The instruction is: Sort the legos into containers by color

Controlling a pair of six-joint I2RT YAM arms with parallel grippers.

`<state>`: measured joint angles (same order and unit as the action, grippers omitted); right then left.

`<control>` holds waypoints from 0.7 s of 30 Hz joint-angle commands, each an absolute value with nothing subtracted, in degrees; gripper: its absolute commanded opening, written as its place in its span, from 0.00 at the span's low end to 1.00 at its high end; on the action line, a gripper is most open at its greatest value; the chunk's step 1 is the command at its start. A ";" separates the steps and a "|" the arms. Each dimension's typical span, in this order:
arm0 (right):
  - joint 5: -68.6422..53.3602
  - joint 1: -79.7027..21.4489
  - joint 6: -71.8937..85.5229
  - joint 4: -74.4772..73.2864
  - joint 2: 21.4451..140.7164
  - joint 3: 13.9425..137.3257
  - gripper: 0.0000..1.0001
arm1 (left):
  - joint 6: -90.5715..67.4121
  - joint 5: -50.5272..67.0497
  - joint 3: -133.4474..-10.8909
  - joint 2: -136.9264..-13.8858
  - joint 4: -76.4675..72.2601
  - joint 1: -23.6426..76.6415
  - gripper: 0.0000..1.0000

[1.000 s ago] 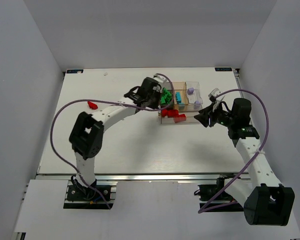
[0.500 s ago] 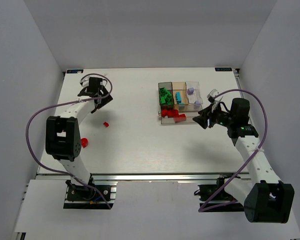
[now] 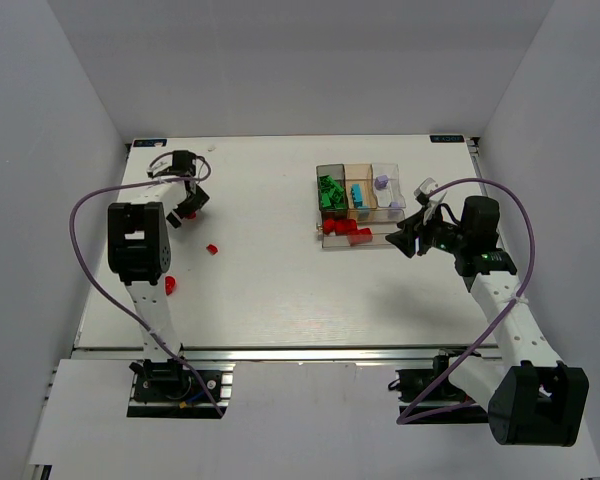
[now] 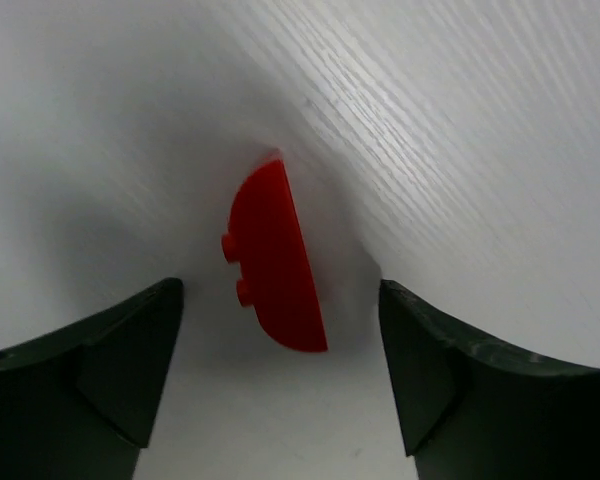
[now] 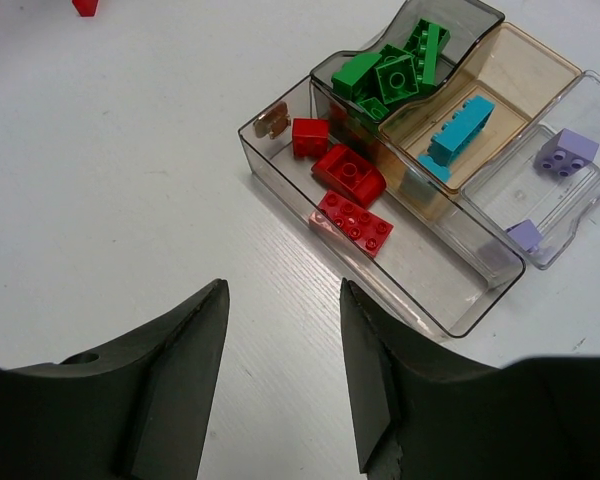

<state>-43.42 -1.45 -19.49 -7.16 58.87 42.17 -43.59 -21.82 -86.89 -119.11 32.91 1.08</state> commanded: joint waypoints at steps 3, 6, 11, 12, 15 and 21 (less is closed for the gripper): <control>-42.98 -1.14 -19.34 -6.50 59.06 42.54 0.54 | -43.42 -22.94 -91.05 -120.41 33.84 0.09 0.76; -42.80 -1.14 -19.42 -6.59 59.06 42.63 0.54 | -42.45 -20.66 -89.92 -119.36 31.82 -0.44 0.41; -42.80 -1.14 -19.51 -6.50 59.24 42.63 0.53 | -36.31 -13.82 -83.77 -110.67 23.66 1.41 0.02; -42.80 -1.14 -19.51 -6.50 59.24 42.54 0.53 | -34.47 -10.93 -82.19 -109.00 21.90 2.19 0.00; -42.80 -1.23 -19.60 -6.42 59.41 42.45 0.52 | -28.84 12.07 -71.93 -100.66 7.69 4.21 0.00; -41.31 -1.06 -19.25 -5.71 58.98 42.28 0.52 | -20.16 43.49 -66.69 -95.61 -9.26 15.54 0.00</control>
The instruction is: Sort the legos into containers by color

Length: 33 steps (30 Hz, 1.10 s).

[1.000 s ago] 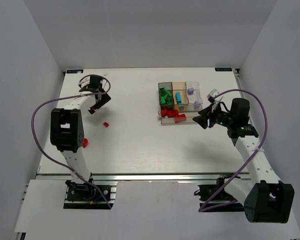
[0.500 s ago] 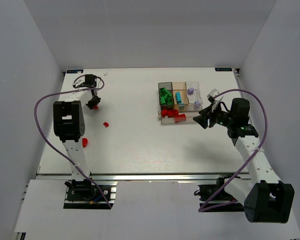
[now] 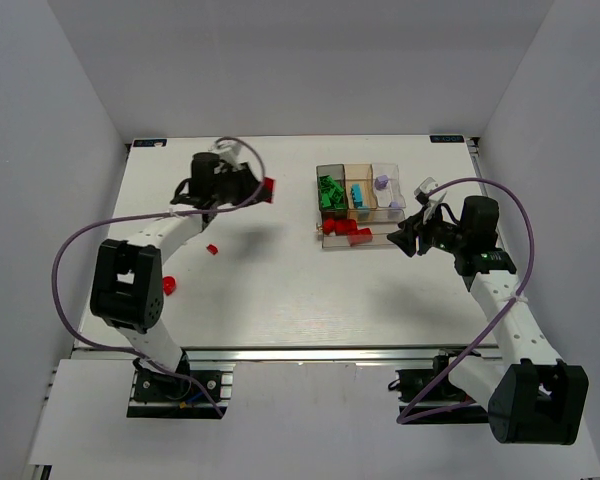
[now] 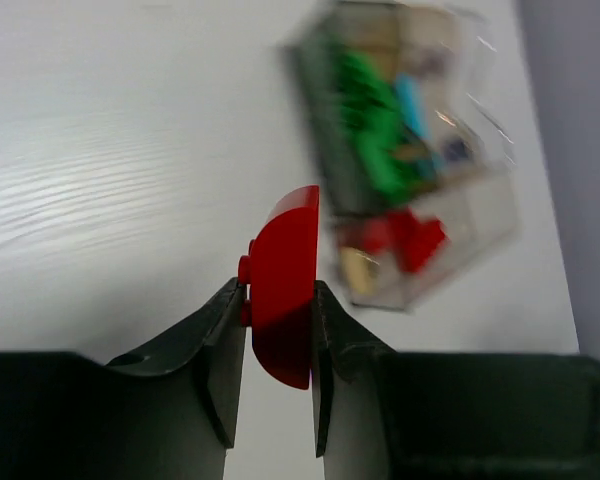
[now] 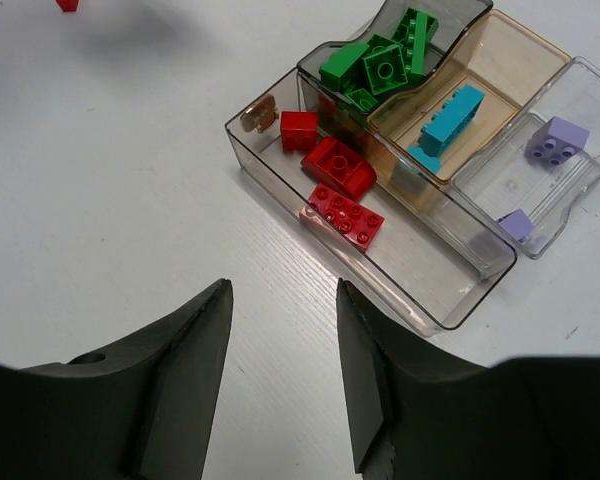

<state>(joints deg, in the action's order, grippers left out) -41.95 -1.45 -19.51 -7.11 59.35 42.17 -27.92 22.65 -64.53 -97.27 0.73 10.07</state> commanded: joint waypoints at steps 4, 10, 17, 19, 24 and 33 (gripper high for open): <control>-40.78 -1.06 -18.90 -5.45 58.45 42.19 0.52 | -12.50 43.86 -72.41 -98.87 -1.78 26.16 0.00; -40.78 -0.88 -18.37 -5.10 57.92 42.01 0.52 | -9.58 36.49 -78.04 -105.54 2.37 32.86 0.00; -41.48 -0.62 -18.54 -5.19 57.92 41.92 0.52 | -9.23 25.33 -87.78 -113.19 5.53 37.26 0.11; -41.83 -0.70 -18.54 -5.36 57.75 41.92 0.52 | -8.97 22.87 -90.59 -115.82 6.67 38.31 0.16; -42.36 -0.79 -18.54 -5.45 57.66 41.92 0.53 | -8.26 19.52 -94.83 -119.53 9.66 39.37 0.39; -45.70 -0.62 -21.09 -6.94 57.66 42.19 0.64 | -8.26 17.49 -96.06 -118.13 11.68 39.37 0.55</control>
<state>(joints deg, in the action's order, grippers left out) -43.20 -0.82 -19.42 -7.14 58.81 42.17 -8.93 19.14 -93.78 -121.10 10.37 39.22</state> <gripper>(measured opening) 0.638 0.546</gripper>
